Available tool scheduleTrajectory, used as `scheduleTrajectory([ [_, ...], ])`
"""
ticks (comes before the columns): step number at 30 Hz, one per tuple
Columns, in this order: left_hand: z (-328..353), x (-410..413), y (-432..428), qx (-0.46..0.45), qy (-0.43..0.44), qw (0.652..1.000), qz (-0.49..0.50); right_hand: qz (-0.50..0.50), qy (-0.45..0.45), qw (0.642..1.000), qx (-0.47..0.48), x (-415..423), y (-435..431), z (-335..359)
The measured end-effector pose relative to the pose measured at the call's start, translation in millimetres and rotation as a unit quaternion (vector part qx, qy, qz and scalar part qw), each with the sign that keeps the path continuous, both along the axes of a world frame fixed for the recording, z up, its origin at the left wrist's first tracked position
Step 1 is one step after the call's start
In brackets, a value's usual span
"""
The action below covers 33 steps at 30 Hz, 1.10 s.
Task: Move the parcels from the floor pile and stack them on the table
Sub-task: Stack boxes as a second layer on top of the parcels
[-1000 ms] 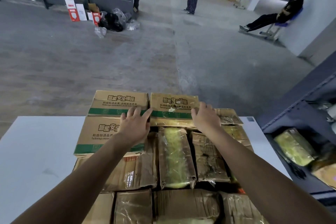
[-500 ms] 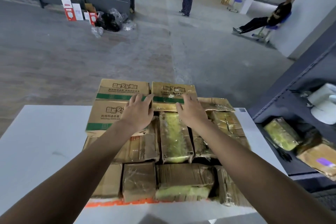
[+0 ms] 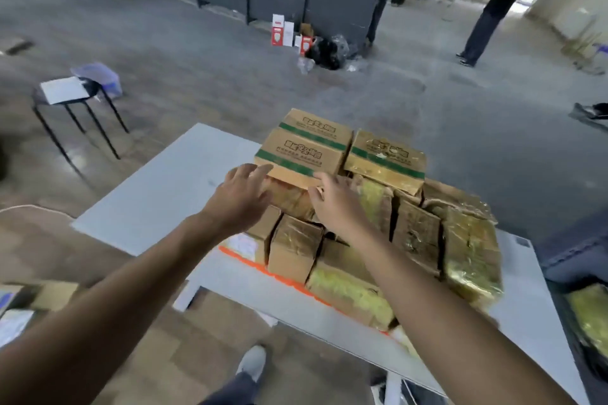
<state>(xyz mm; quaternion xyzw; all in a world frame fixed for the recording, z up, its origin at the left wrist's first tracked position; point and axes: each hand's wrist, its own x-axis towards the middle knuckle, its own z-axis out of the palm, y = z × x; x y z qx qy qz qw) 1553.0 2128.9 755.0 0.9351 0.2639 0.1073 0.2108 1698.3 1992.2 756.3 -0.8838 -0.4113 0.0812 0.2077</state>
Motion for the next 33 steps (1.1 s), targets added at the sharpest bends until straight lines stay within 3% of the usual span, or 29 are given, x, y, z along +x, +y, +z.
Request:
scheduleTrajectory([
  [8,-3.9,-148.9,19.9,-0.013,0.024,0.984,0.174,0.178,0.063,0.981,0.032,-111.5,68.0,-4.2],
  [20,-33.0,-368.7,104.7,-0.058,0.001,0.930,0.362,0.356,0.083,0.930,-0.033,-308.3,227.0,-29.7],
  [26,-59.4,-499.5,179.7,-0.103,-0.026,0.889,0.445,0.368,0.162,0.912,-0.076,-444.4,338.5,-52.6],
  [33,-82.9,-615.5,241.4,-0.152,-0.027,0.850,0.504,0.400,0.167,0.890,-0.145,-565.4,441.0,-77.2],
])
